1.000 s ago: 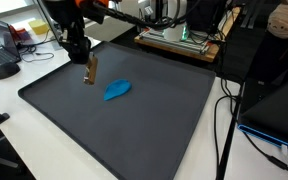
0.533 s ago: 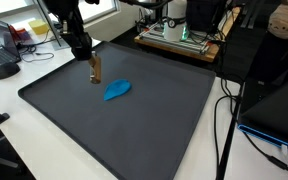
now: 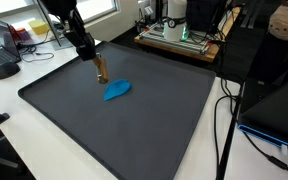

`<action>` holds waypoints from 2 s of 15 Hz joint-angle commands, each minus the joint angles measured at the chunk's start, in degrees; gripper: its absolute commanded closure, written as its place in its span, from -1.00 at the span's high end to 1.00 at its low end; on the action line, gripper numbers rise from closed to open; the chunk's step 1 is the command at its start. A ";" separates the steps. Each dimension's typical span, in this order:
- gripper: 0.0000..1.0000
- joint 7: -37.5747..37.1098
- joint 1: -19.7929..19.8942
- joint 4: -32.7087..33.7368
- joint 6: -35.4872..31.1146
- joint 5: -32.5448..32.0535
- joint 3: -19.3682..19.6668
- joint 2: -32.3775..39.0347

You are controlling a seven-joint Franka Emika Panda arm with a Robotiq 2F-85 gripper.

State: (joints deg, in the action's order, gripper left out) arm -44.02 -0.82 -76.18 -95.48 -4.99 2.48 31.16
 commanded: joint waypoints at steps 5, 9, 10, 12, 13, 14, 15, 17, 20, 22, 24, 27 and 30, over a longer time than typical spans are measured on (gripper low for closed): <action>-0.55 1.06 -0.30 1.66 1.30 1.68 1.11 0.98; -0.55 6.21 3.96 8.09 7.79 10.01 0.37 5.20; -0.55 7.13 4.95 10.04 9.72 11.97 0.44 6.51; -0.55 8.03 7.19 13.65 12.64 15.86 0.67 8.89; -0.55 8.50 8.42 15.33 13.95 17.85 0.64 9.97; -0.55 8.51 9.70 16.96 15.16 19.88 0.64 11.07; -0.55 8.60 10.87 18.60 16.35 21.56 0.66 12.15; -0.55 7.95 13.34 21.37 17.74 24.99 0.69 14.07; -0.55 6.77 16.66 24.54 19.05 29.13 0.62 16.59; -0.55 5.92 18.64 26.05 19.10 31.21 0.60 17.97; -0.55 5.13 20.54 27.39 19.26 32.95 0.46 19.35; -0.55 3.60 22.80 29.35 19.60 34.80 0.15 21.76; -0.55 1.66 24.28 31.33 19.84 35.92 -0.25 24.44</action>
State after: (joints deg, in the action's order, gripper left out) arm -39.33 21.66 -50.05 -78.27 28.07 3.18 51.95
